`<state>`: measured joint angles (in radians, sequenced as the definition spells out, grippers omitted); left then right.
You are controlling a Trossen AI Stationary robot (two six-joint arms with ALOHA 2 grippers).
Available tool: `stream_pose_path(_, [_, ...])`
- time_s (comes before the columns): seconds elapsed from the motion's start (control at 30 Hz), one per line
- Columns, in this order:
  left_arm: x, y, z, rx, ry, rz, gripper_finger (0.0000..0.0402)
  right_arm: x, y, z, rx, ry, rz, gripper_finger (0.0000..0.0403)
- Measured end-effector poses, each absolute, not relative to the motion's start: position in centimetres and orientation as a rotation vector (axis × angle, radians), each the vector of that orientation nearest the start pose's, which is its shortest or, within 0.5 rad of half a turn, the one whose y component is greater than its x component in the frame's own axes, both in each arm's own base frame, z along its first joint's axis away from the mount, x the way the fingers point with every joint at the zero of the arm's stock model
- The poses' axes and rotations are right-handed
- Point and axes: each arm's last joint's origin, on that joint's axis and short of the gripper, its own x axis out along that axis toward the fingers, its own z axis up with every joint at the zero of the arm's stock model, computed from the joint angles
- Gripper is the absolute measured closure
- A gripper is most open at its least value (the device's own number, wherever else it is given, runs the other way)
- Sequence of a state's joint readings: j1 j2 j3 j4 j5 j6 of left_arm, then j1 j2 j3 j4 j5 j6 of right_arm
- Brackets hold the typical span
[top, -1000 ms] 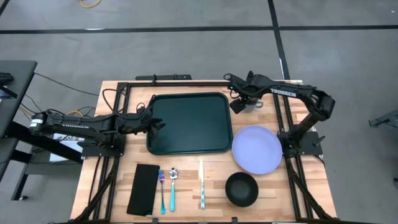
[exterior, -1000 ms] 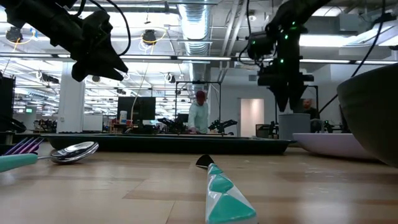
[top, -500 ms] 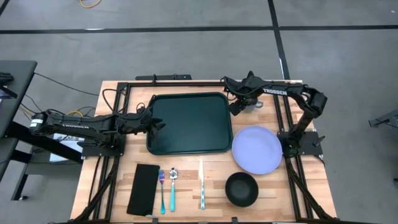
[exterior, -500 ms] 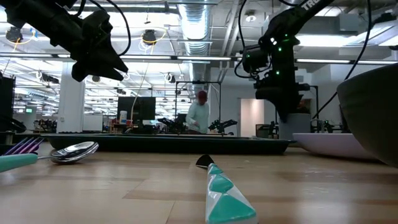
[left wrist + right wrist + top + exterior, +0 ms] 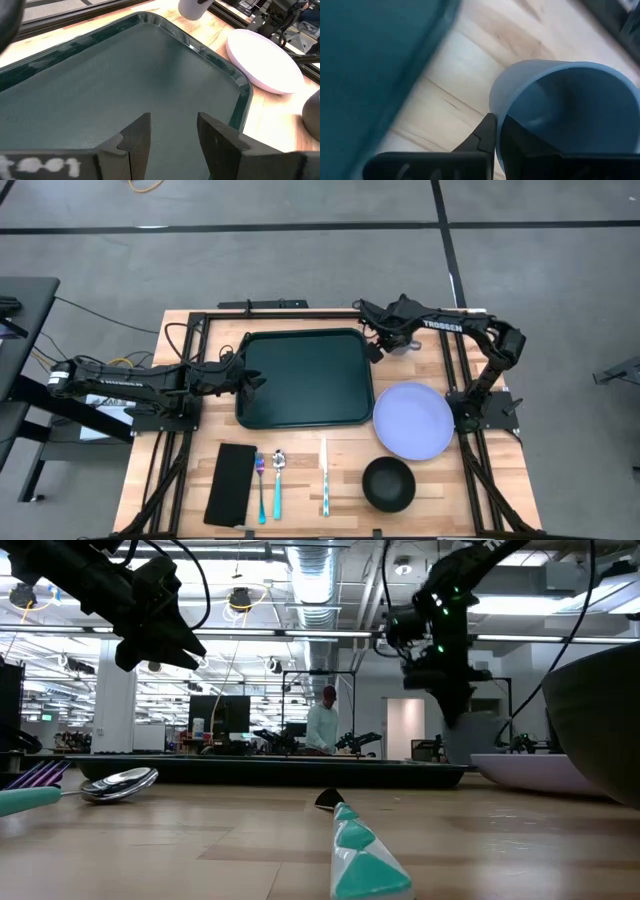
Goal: Set up tray
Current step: Put the gray mug on the black serving tray
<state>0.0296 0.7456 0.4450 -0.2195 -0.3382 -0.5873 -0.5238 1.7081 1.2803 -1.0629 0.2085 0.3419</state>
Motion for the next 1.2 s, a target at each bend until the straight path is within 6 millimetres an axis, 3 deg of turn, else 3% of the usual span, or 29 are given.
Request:
stream_pose_path(0.3, [16.0, 1.5, 22.0, -0.485, 0.392, 0.505, 0.0253, 30.7, -14.6, 29.9, 0.377, 1.166, -0.692, 0.04])
stream_pose_path(0.4, [16.0, 1.5, 22.0, -0.484, 0.391, 0.509, 0.0253, 32.4, -14.0, 30.8, 0.32, 1.14, -0.637, 0.04])
stream_pose_path(0.53, [16.0, 1.5, 22.0, -0.483, 0.39, 0.512, 0.0253, 34.8, -14.0, 30.0, 0.275, 1.212, -0.57, 0.0401])
stream_pose_path(0.77, [16.0, 1.5, 22.0, -0.483, 0.39, 0.513, 0.0253, 37.6, -15.2, 26.8, 0.283, 1.304, -0.519, 0.0401])
stream_pose_path(1.0, [16.0, 1.5, 22.0, -0.483, 0.39, 0.513, 0.0253, 37.3, -17.8, 25.3, 0.386, 1.288, -0.552, 0.0401])
stream_pose_path(1.2, [16.0, 1.5, 22.0, -0.483, 0.391, 0.512, 0.0253, 37.2, -18.4, 24.6, 0.438, 1.3, -0.525, 0.0402])
